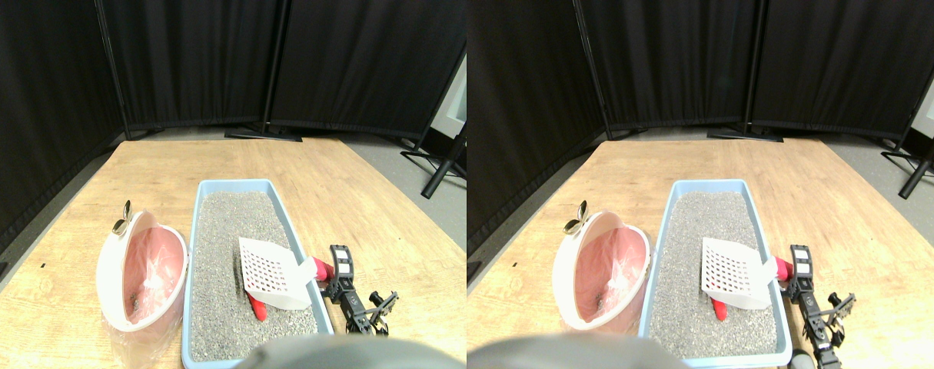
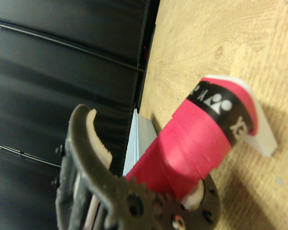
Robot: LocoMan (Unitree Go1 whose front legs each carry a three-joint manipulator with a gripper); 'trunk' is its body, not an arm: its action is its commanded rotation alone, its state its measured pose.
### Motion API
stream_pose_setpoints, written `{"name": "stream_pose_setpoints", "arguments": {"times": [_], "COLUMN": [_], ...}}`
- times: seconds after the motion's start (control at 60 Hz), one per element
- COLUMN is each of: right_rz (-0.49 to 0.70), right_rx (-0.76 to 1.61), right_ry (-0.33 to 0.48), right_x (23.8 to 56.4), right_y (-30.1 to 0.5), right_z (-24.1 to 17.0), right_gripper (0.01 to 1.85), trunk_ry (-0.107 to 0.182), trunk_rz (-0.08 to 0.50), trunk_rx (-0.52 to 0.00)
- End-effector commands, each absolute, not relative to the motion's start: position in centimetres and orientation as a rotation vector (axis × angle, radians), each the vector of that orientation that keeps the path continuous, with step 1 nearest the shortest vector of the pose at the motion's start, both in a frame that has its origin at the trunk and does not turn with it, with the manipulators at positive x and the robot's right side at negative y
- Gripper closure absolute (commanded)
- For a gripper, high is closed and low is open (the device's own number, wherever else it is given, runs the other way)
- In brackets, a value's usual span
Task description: Scoop (unimanual)
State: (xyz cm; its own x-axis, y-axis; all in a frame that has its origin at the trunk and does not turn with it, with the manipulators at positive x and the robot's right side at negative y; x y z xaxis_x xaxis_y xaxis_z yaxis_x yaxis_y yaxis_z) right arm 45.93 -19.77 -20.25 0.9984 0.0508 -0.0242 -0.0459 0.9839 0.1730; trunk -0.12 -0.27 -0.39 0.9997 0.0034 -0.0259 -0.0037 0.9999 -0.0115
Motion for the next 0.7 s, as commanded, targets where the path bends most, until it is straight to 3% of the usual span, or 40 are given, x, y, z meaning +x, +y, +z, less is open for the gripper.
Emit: {"name": "stream_pose_setpoints", "arguments": {"times": [0.017, 0.467, 0.567, 0.6, 0.667, 0.7], "right_rz": [0.042, 0.037, 0.056, 0.060, 0.105, 0.115], "right_rx": [0.183, 0.196, 0.179, 0.187, 0.166, 0.183], "right_ry": [0.000, 0.023, -0.014, -0.024, -0.088, -0.105], "right_x": [46.5, 47.6, 47.7, 47.6, 47.6, 47.5], "right_y": [-19.9, -20.0, -20.0, -20.0, -20.1, -20.0], "right_z": [-19.7, -20.2, -20.3, -20.4, -20.4, -20.3], "right_gripper": [0.87, 0.89, 1.13, 1.26, 1.76, 1.81], "trunk_ry": [0.031, 0.031, 0.035, 0.036, 0.037, 0.035], "trunk_rz": [0.009, 0.005, 0.005, 0.005, 0.006, 0.007], "trunk_rx": [-0.021, -0.013, -0.015, -0.015, -0.017, -0.018]}}
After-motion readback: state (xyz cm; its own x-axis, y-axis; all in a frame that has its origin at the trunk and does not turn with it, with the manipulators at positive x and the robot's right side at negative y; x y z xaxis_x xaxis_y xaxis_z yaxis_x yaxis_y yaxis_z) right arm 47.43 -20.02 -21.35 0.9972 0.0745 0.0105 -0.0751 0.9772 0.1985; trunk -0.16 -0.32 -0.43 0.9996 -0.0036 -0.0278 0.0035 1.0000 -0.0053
